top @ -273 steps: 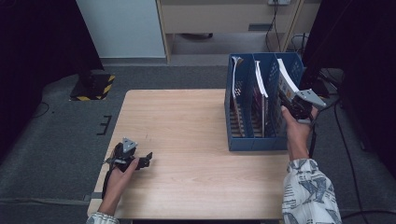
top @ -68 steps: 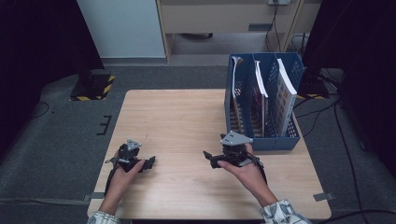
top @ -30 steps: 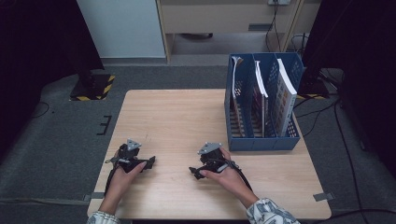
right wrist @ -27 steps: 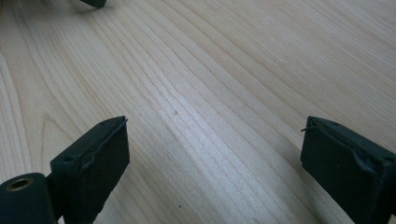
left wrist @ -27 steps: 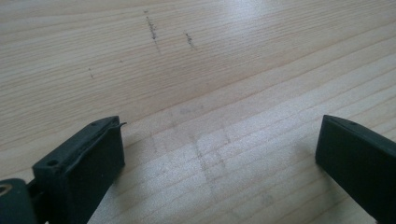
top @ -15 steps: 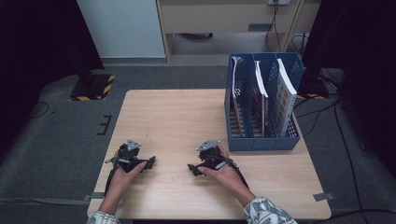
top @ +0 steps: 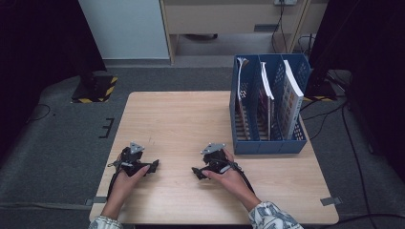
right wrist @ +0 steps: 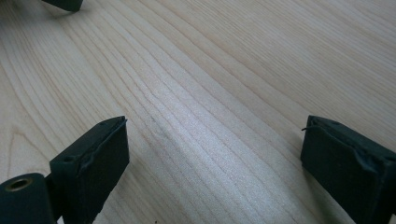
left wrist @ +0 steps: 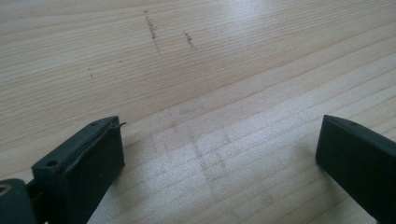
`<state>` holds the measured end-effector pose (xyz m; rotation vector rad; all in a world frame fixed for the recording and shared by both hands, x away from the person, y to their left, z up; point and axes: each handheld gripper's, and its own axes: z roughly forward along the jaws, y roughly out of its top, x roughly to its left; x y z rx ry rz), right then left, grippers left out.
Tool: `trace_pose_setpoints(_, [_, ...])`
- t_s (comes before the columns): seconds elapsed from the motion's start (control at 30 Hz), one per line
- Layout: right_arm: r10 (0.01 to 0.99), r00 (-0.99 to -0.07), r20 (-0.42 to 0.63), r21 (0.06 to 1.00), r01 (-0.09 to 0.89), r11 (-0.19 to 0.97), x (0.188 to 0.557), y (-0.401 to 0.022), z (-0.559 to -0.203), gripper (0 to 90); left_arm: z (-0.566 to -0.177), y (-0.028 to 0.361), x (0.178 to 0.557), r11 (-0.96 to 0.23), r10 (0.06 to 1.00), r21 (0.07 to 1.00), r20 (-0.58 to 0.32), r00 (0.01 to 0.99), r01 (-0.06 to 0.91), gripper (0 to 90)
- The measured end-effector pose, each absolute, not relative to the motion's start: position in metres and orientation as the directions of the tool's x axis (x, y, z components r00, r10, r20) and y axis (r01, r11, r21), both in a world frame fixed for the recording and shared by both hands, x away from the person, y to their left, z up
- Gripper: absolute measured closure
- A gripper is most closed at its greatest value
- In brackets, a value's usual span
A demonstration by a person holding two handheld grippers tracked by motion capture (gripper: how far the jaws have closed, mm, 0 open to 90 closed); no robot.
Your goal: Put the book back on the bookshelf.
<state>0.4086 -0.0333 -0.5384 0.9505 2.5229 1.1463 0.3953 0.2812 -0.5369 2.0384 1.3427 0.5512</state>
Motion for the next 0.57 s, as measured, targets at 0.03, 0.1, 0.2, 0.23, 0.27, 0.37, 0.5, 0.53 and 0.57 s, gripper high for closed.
trace_pose_setpoints(0.03, [0.634, -0.771, 0.059, 0.726, 0.469, 0.503, 0.4074, -0.032, -0.5381, 7.5, -0.5369, 0.2812, 0.3953, -0.284, 0.919, 0.699, 0.003, 0.394, 0.656, 0.4])
trace_pose_setpoints(0.1, [0.629, -0.777, 0.022, 0.723, 0.447, 0.527, 0.4063, -0.0294, -0.539, 6.8, -0.5369, 0.2812, 0.3953, -0.284, 0.919, 0.699, 0.004, 0.394, 0.657, 0.4])
trace_pose_setpoints(0.2, [0.623, -0.782, 0.006, 0.713, 0.441, 0.545, 0.4054, -0.0281, -0.5388, 6.0, -0.5369, 0.2812, 0.3953, -0.284, 0.919, 0.699, 0.004, 0.394, 0.656, 0.4])
trace_pose_setpoints(0.23, [0.623, -0.782, 0.006, 0.713, 0.441, 0.545, 0.4054, -0.0281, -0.5388, 6.0, -0.5369, 0.2812, 0.3953, -0.284, 0.919, 0.699, 0.004, 0.394, 0.656, 0.4])
trace_pose_setpoints(0.27, [0.623, -0.782, 0.006, 0.713, 0.44, 0.546, 0.4054, -0.0281, -0.5388, 6.0, -0.5369, 0.2812, 0.3953, -0.284, 0.919, 0.699, 0.004, 0.394, 0.656, 0.4])
trace_pose_setpoints(0.37, [0.628, -0.779, 0.005, 0.716, 0.441, 0.541, 0.4051, -0.0277, -0.5393, 5.7, -0.5369, 0.2812, 0.3953, -0.284, 0.919, 0.699, 0.004, 0.394, 0.656, 0.4])
trace_pose_setpoints(0.5, [0.651, -0.759, 0.006, 0.717, 0.457, 0.527, 0.4029, -0.0269, -0.5393, 5.3, -0.5369, 0.2812, 0.3953, -0.284, 0.919, 0.699, 0.004, 0.394, 0.656, 0.4])
trace_pose_setpoints(0.53, [0.651, -0.759, 0.006, 0.717, 0.457, 0.527, 0.4029, -0.0269, -0.5393, 5.3, -0.5369, 0.2812, 0.3953, -0.284, 0.919, 0.699, 0.004, 0.394, 0.657, 0.4])
trace_pose_setpoints(0.57, [0.649, -0.76, 0.006, 0.712, 0.46, 0.531, 0.4029, -0.0274, -0.5389, 5.2, -0.5369, 0.2812, 0.3953, -0.284, 0.919, 0.699, 0.003, 0.394, 0.656, 0.4])
